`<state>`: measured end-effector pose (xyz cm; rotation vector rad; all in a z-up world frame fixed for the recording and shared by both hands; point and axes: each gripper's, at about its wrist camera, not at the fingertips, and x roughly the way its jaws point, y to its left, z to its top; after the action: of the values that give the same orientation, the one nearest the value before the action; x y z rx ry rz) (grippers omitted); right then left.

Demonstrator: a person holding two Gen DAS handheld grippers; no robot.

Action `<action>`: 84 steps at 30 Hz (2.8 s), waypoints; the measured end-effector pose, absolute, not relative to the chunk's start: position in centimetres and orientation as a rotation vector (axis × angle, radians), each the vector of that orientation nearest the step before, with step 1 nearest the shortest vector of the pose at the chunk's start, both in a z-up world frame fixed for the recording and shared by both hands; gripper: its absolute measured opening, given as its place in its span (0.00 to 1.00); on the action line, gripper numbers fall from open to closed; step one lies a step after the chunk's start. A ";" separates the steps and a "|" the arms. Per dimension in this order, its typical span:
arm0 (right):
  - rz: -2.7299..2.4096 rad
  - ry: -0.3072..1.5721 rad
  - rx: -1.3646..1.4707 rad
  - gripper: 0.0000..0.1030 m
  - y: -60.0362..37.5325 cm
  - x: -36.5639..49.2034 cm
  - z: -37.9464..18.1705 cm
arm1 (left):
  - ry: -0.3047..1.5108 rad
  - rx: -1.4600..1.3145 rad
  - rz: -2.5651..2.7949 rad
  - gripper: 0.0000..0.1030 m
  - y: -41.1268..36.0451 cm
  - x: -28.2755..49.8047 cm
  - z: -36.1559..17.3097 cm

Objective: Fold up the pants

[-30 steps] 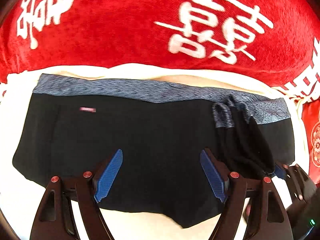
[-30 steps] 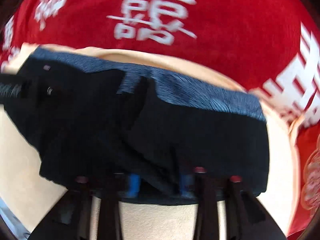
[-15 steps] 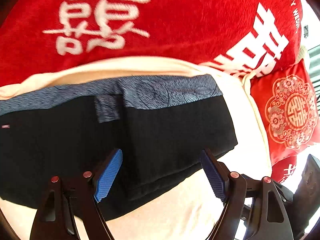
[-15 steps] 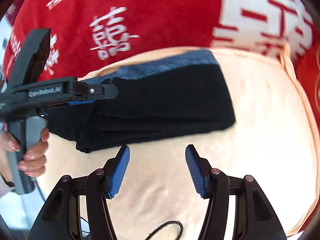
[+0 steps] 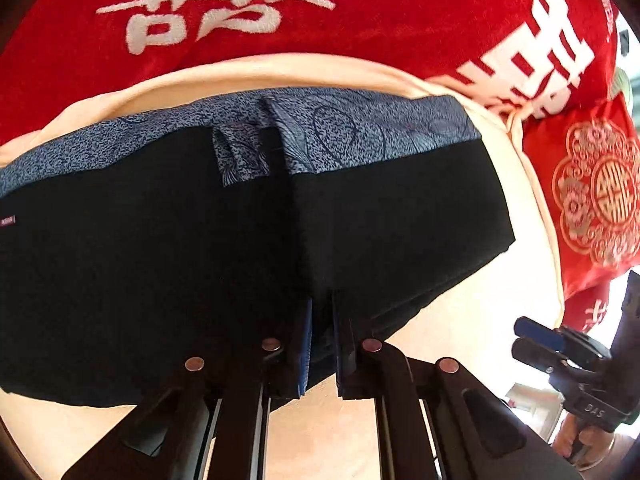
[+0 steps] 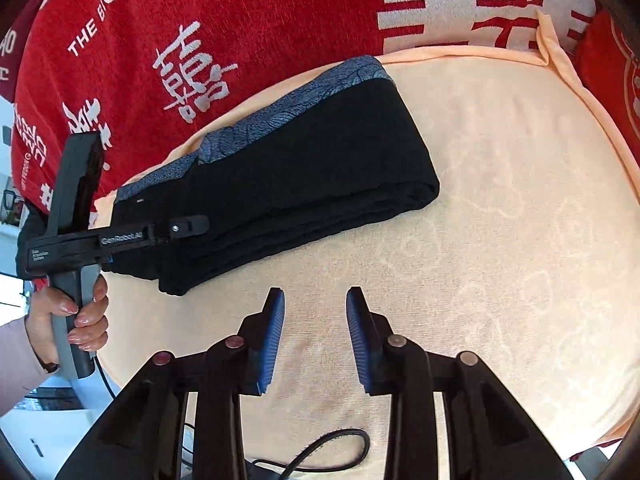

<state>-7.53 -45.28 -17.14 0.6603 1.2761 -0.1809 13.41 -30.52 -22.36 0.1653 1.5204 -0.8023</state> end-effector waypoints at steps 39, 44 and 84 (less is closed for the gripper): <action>-0.008 1.426 0.352 0.29 -36.7 9.5 -22.8 | 1.432 0.113 -0.308 0.85 -18.4 15.1 -22.1; -0.001 1.428 0.370 0.29 -36.8 8.7 -22.7 | 1.434 0.078 -0.290 0.85 -17.0 15.5 -22.3; -0.062 1.317 1.153 0.09 -40.6 1.2 -24.9 | 1.453 0.048 -0.273 0.85 -16.9 14.5 -22.8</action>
<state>1.17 -40.64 -24.87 1.1534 1.3170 -0.0617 14.51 -16.92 -22.75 0.0483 1.4529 -0.2727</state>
